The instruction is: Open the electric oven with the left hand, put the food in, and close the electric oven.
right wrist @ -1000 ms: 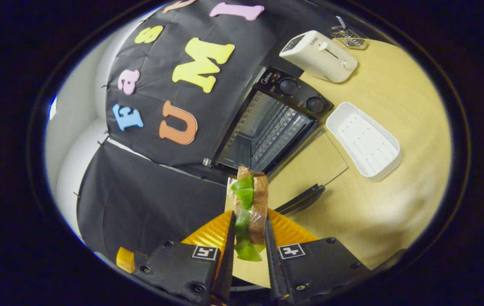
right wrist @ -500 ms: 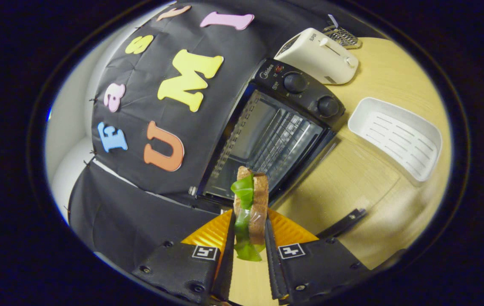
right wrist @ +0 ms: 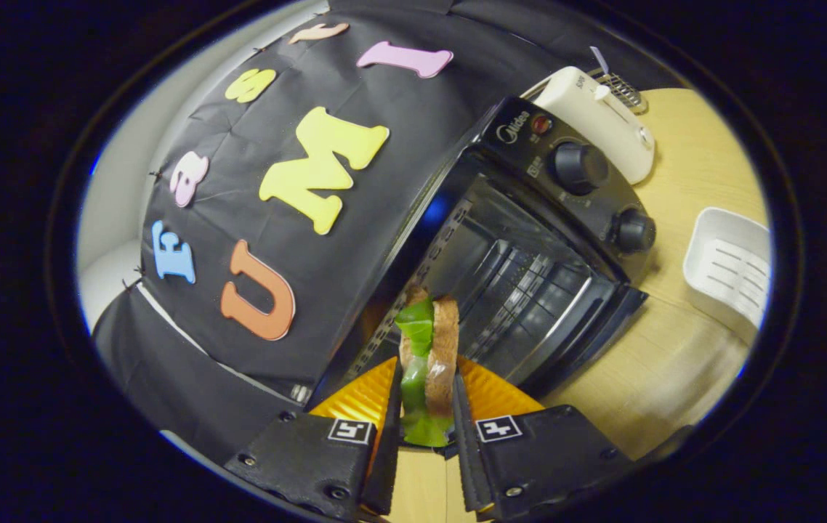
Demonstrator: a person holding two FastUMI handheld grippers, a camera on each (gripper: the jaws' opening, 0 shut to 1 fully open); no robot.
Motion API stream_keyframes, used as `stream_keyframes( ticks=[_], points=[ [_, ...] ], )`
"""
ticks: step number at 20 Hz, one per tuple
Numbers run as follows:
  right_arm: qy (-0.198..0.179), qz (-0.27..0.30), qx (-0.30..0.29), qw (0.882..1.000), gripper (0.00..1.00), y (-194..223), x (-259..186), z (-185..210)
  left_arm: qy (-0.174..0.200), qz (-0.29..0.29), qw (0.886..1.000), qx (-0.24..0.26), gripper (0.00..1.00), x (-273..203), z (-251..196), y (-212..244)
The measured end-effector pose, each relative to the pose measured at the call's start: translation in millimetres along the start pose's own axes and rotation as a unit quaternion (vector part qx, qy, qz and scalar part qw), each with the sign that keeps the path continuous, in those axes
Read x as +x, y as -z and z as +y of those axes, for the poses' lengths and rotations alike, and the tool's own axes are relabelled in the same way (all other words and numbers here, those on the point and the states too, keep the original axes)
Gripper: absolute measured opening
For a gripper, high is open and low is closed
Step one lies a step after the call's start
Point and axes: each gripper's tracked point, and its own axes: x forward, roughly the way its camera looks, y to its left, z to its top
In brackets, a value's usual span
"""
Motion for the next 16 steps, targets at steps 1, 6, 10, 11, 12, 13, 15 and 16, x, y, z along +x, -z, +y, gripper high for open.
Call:
stream_keyframes(
  ticks=[1,6,10,11,12,13,15,16],
  points=[
    [0.004,-0.016,-0.004,1.0,0.39,-6,8,-4,0.001,-0.001,1.0,0.003,0.95,0,0,0],
    [0.03,-0.052,0.0,0.998,0.38,-18,35,-24,0.0,0.0,1.0,0.003,0.95,3,0,2],
    [0.051,-0.053,-0.016,0.997,0.4,-10,39,-31,0.01,0.016,1.0,-0.01,0.95,6,-2,12],
    [0.054,-0.049,-0.02,0.997,0.31,-6,41,-32,0.016,0.021,0.999,-0.02,0.95,5,-5,14],
    [0.056,-0.047,-0.027,0.997,0.31,-4,41,-31,0.02,0.021,0.999,-0.027,0.95,5,-4,14],
    [0.057,-0.048,-0.034,0.997,0.42,-4,41,-30,0.016,0.02,0.999,-0.03,0.95,4,-1,12],
    [0.06,-0.044,-0.049,0.996,0.43,-5,42,-32,0.002,0.013,1.0,-0.024,0.96,4,10,11],
    [0.065,-0.041,-0.055,0.996,0.36,-5,42,-34,-0.003,0.011,1.0,-0.019,0.96,3,13,10]
  ],
)
